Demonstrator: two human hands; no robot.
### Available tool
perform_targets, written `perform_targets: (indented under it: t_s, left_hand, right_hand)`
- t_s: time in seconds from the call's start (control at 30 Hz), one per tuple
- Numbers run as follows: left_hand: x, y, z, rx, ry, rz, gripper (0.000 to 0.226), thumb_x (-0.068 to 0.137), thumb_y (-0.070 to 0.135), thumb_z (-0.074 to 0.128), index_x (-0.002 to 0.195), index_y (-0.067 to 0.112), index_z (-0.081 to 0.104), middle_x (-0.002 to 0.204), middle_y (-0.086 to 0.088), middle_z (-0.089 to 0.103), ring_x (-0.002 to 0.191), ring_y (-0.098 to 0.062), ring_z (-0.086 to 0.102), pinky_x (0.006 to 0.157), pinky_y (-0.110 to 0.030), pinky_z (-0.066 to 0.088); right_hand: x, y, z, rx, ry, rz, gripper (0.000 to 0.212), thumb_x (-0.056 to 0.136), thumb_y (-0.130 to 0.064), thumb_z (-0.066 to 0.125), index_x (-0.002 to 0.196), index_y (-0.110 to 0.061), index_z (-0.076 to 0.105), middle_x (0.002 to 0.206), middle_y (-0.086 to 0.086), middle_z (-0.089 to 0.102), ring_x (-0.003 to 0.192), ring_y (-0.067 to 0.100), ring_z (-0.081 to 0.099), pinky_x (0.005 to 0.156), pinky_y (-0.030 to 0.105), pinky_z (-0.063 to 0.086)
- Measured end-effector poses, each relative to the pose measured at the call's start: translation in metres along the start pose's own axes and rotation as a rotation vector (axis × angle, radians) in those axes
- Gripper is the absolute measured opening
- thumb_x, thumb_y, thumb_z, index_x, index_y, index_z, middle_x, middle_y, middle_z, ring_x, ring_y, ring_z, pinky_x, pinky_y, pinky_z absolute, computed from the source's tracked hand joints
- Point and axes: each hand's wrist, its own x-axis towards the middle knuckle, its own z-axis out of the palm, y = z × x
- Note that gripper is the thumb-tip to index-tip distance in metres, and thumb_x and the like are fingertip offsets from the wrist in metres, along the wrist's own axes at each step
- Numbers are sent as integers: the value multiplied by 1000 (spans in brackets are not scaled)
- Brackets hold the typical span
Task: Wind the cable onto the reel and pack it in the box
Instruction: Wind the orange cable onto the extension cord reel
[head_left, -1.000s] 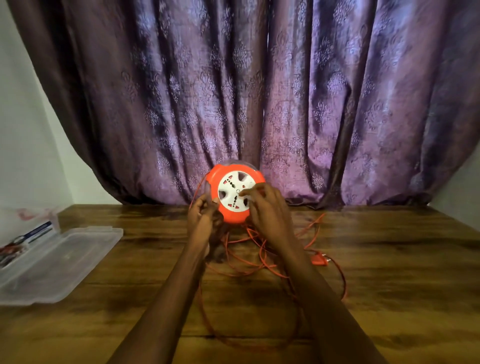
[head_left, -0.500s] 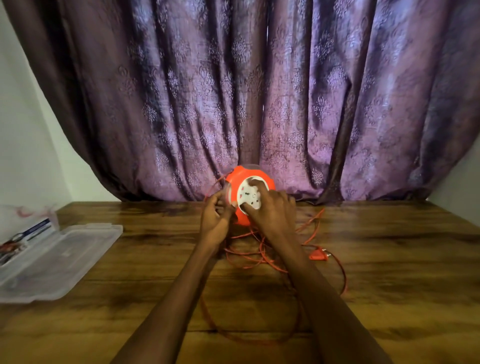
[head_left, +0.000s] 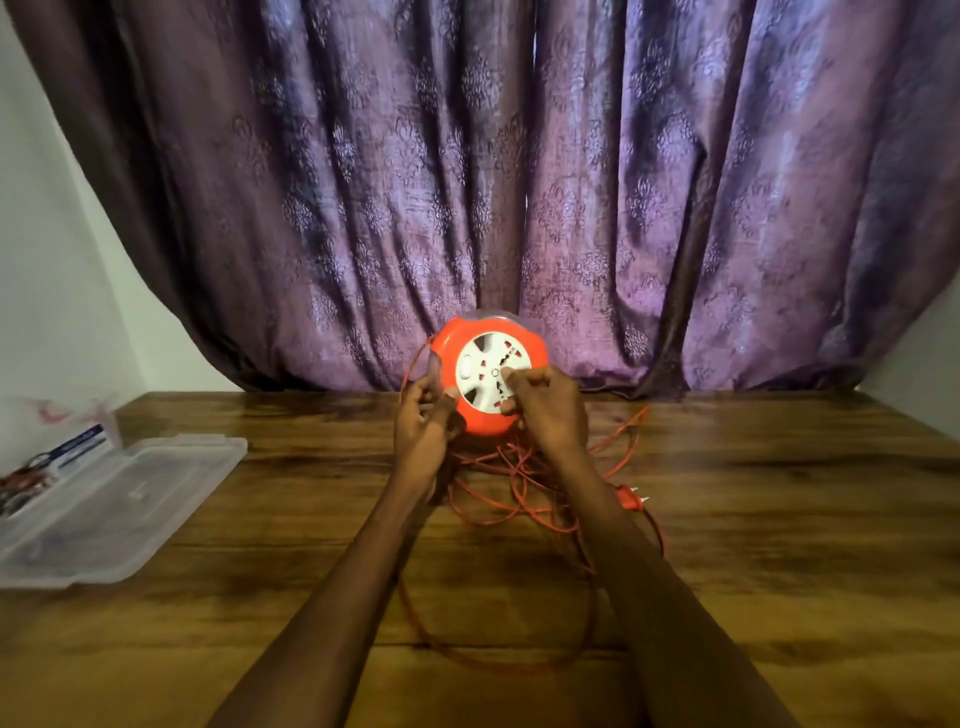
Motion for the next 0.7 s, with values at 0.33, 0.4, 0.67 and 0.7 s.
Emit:
perform_targets:
  t_s: [0.33, 0.4, 0.67, 0.7]
  left_hand:
    - [15, 19, -19, -106, -12, -123, 10, 97, 13, 60, 105, 10, 65, 98, -21, 50, 81, -30, 41, 59, -31, 37]
    - [16, 18, -20, -73, -28, -109, 13, 97, 15, 62, 107, 7, 66, 97, -21, 51, 81, -31, 41, 61, -34, 36]
    - [4, 11, 2, -9, -81, 33, 12, 96, 17, 65, 107, 17, 65, 69, -5, 55, 59, -14, 45, 54, -26, 37]
    - [1, 9, 5, -13, -78, 28, 17, 96, 18, 65, 113, 15, 64, 67, 1, 55, 57, -10, 44, 52, -26, 37]
  right_hand:
    - [11, -26, -18, -1017, -300, -1046, 52, 79, -20, 59, 126, -43, 63, 147, 3, 48, 134, 31, 42, 100, 46, 39]
    - [16, -30, -24, -1173, -331, -1147, 50, 86, -27, 58, 132, -47, 57, 148, 6, 48, 134, 33, 43, 101, 46, 39]
    - [20, -24, -30, -1276, -36, -1150, 60, 74, -38, 70, 132, -43, 56, 103, 5, 70, 95, 31, 58, 79, 41, 30]
    - [19, -23, -28, -1263, -14, -1083, 61, 74, -42, 67, 133, -42, 54, 100, 5, 71, 94, 31, 57, 79, 41, 30]
